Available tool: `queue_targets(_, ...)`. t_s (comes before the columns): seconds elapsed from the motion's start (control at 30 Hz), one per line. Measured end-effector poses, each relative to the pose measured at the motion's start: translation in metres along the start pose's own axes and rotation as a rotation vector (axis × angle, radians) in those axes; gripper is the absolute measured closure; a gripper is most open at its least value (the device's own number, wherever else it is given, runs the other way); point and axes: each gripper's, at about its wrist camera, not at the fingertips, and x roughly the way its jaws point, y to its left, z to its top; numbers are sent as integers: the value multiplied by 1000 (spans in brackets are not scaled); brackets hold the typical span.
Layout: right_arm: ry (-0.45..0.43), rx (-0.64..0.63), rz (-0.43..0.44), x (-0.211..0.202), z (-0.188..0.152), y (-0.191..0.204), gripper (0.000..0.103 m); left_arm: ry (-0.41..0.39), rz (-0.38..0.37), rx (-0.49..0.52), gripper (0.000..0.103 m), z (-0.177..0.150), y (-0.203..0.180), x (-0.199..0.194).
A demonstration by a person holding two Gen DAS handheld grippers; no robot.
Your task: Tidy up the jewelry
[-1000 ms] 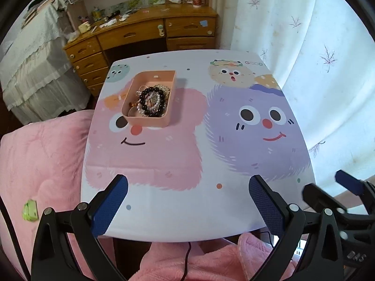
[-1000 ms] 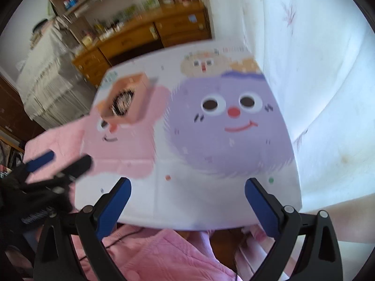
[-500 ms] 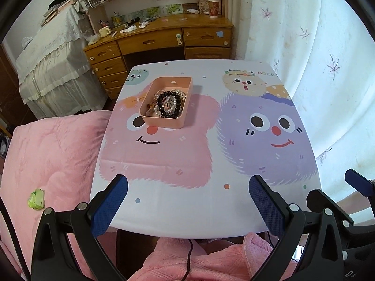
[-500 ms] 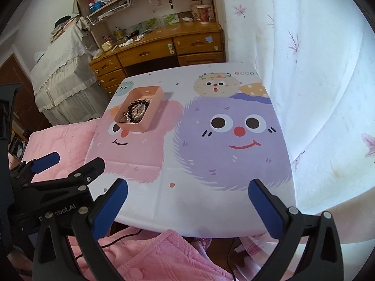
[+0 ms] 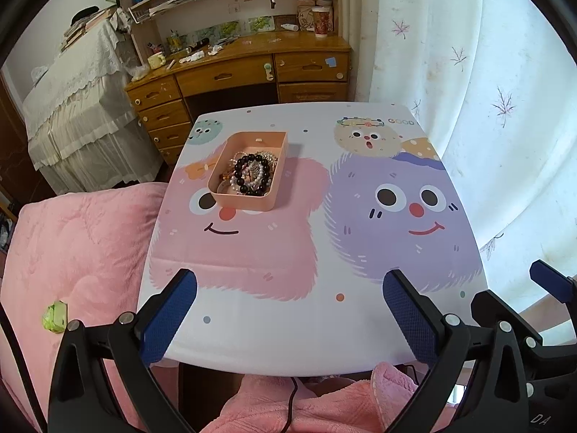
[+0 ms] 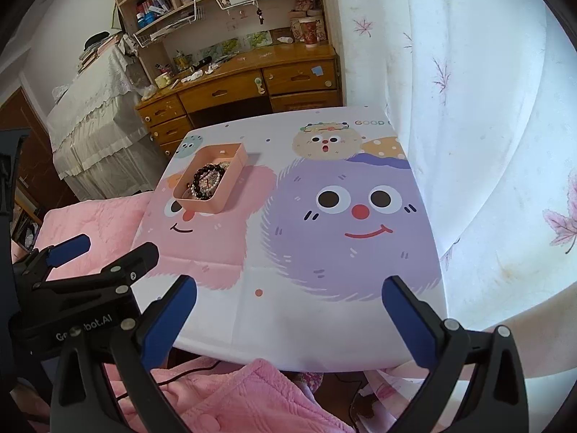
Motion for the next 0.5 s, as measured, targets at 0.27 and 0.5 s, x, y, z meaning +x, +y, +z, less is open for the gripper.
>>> queue_targets(0.27, -13, 2, -7, 0, 4, -5, 0, -10, 2, 8, 1, 5, -4, 1)
queue_targets(0.5, -12, 1, -7, 0, 5, -7, 0, -9, 6, 7, 1, 7, -5, 2)
